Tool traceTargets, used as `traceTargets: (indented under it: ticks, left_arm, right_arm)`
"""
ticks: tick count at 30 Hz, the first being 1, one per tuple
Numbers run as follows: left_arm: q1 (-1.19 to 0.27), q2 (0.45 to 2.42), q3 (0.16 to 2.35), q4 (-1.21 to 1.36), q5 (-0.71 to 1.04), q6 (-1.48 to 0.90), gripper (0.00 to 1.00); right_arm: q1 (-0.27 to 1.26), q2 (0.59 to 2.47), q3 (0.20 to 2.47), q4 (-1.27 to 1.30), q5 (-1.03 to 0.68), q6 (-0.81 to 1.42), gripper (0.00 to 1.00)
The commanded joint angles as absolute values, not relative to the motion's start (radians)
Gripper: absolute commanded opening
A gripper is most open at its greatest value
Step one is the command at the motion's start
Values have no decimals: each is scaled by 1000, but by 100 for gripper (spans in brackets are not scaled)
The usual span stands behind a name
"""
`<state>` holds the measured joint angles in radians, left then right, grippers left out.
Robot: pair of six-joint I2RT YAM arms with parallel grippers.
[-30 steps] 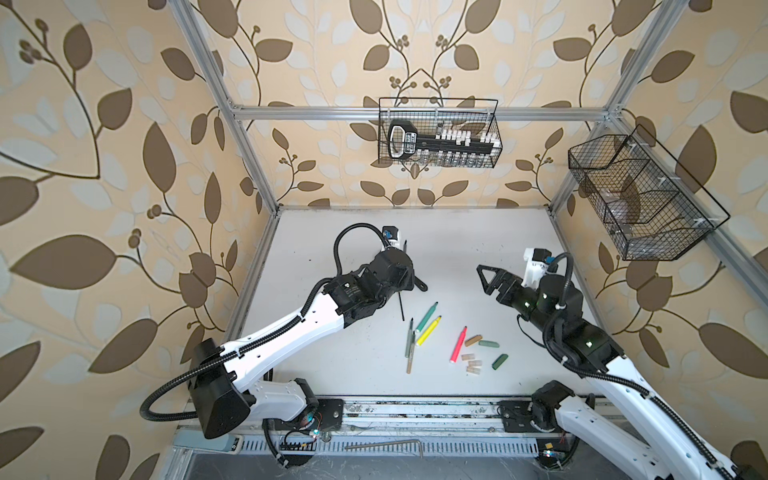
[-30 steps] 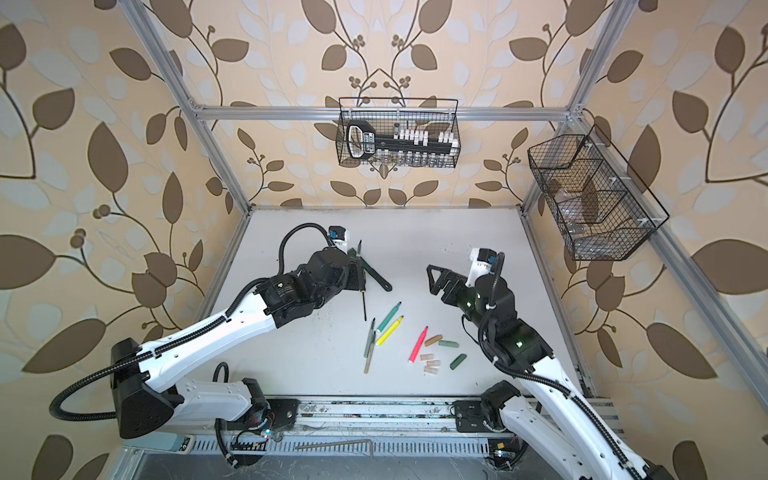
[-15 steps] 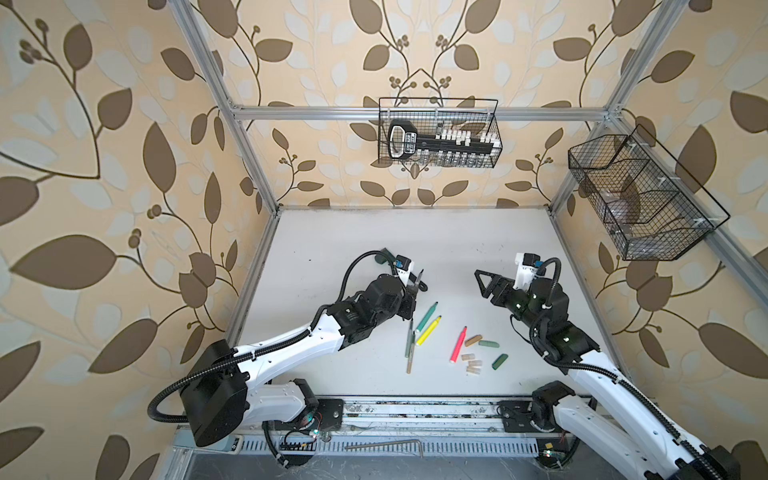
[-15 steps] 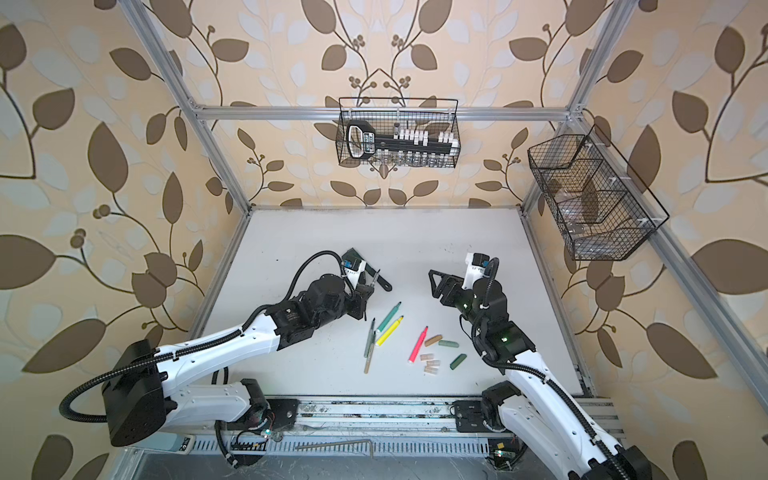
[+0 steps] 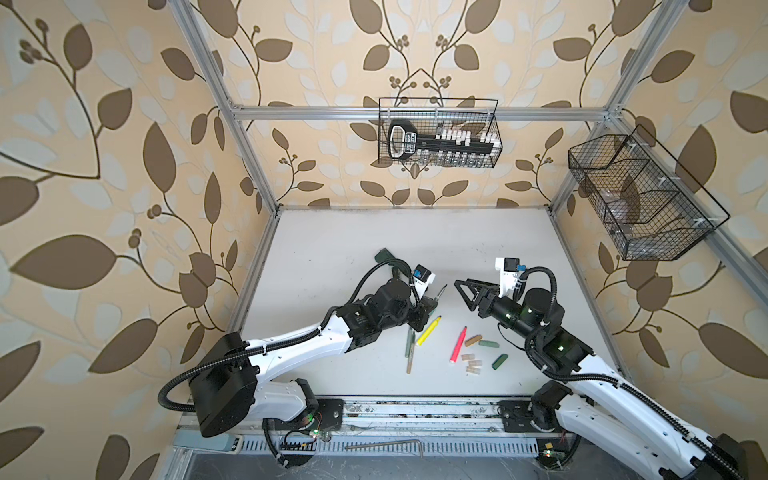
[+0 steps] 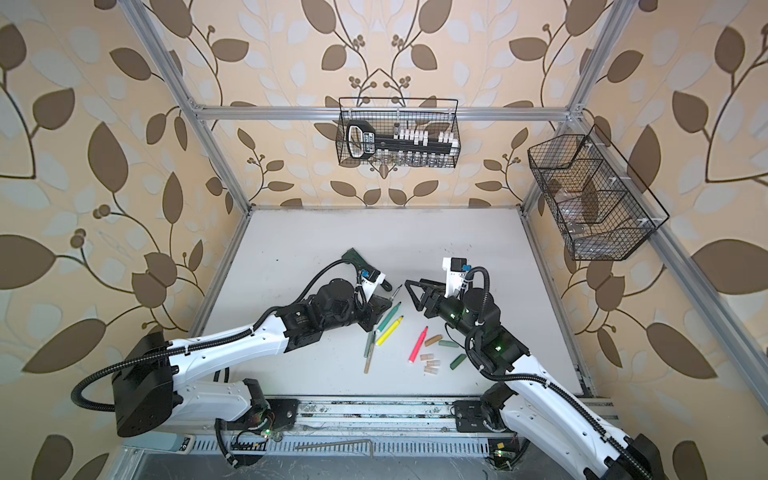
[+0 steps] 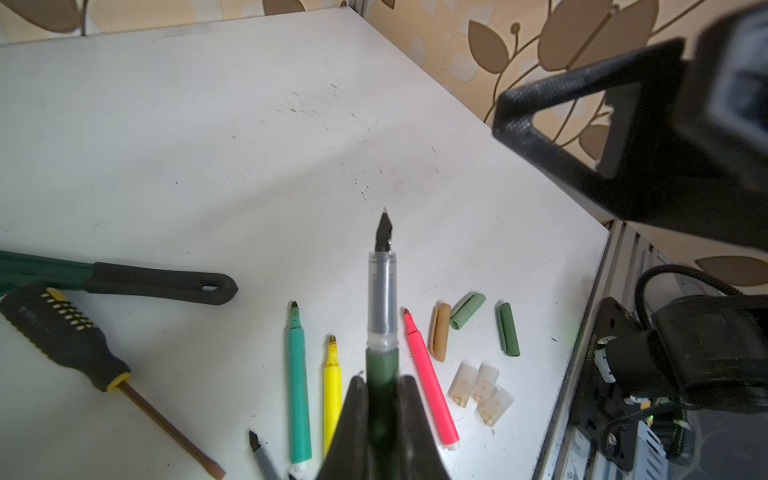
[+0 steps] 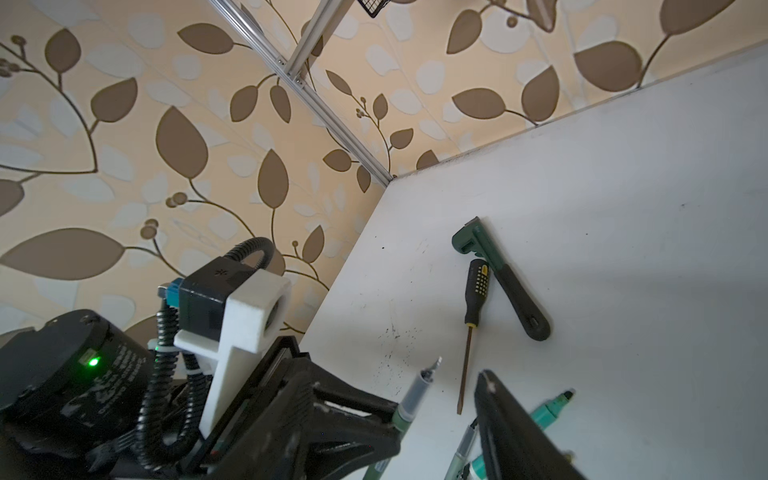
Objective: Insert the pens into the pen caps
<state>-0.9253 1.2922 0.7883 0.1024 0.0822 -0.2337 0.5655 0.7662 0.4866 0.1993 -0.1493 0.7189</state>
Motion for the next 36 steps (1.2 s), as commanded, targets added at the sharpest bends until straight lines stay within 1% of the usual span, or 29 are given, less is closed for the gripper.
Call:
traceTargets:
  ticks: [1,5,10,21,26,28,32,35,36]
  left_arm:
    - [-955,1291,836,143,120,-183,0]
    - [-971,1277,829,143,83,-178,0]
    - [-971,1248,810,147,20,-187,0]
    - [-973,1211,786,168,14,-189,0]
    - [-973,1195,774,179,24,-187,0]
    - [-974,1193,773,182,30,-187,0]
    - [-974,1207,780,177,36,-186,0]
    - [-974,1226,791,167,35,-186,0]
    - [-974,1232,797,165,35,-186,0]
  right_arm:
    - [578,792,514,242,-164,720,61]
    - [590,836,501,259,-157,749,56]
    - [619,861,479,282,-116,765,57]
    - [672,902,463,300,-54,785,57]
    - [672,939,459,322,-64,804,54]
    - [674,958,458,337,-79,813,49]
    - [680,988,460,373,-107,825,33]
    - [688,994,459,385,-115,832,20]
    - [691,995,459,385,-114,837,14]
